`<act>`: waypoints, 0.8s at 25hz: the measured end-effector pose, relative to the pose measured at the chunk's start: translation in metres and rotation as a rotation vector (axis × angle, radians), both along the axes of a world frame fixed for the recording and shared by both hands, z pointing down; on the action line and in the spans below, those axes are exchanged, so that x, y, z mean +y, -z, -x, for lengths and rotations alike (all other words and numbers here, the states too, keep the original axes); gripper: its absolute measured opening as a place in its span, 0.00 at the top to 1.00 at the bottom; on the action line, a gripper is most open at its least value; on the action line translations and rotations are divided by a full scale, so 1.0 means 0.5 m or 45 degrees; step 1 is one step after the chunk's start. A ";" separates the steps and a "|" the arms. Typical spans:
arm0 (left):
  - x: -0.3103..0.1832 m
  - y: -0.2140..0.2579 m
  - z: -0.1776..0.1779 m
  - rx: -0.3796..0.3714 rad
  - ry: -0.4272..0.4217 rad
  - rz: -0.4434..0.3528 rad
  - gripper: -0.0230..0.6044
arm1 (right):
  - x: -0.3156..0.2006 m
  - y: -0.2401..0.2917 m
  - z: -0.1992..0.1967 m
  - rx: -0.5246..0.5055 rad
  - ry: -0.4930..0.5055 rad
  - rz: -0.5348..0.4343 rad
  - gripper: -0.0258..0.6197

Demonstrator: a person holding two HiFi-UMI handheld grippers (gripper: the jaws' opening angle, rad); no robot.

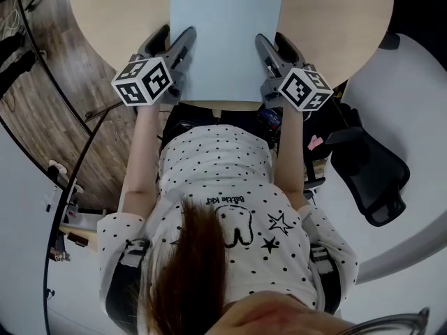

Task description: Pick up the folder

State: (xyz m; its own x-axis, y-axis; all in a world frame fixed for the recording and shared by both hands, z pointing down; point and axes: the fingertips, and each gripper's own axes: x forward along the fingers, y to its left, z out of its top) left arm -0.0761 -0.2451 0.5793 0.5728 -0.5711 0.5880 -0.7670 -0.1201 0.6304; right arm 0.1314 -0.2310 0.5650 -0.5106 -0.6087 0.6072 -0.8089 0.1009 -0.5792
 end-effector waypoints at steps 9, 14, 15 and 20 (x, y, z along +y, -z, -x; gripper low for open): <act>0.000 -0.002 -0.015 0.003 -0.065 0.001 0.50 | -0.001 -0.007 0.001 -0.042 0.050 0.011 0.56; 0.001 0.002 -0.013 0.008 -0.077 0.001 0.50 | -0.001 -0.003 0.004 -0.040 0.054 0.005 0.56; 0.001 0.003 -0.014 0.008 -0.080 0.000 0.50 | -0.001 -0.003 0.004 -0.040 0.053 0.003 0.56; 0.000 0.001 -0.015 -0.001 -0.073 -0.010 0.50 | -0.002 -0.004 0.002 -0.049 0.037 0.002 0.56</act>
State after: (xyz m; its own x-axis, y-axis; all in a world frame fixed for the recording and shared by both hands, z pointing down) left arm -0.0684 -0.2451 0.5786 0.6038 -0.5424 0.5841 -0.7594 -0.1688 0.6283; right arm 0.1305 -0.2318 0.5671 -0.5514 -0.5924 0.5875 -0.7827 0.1236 -0.6100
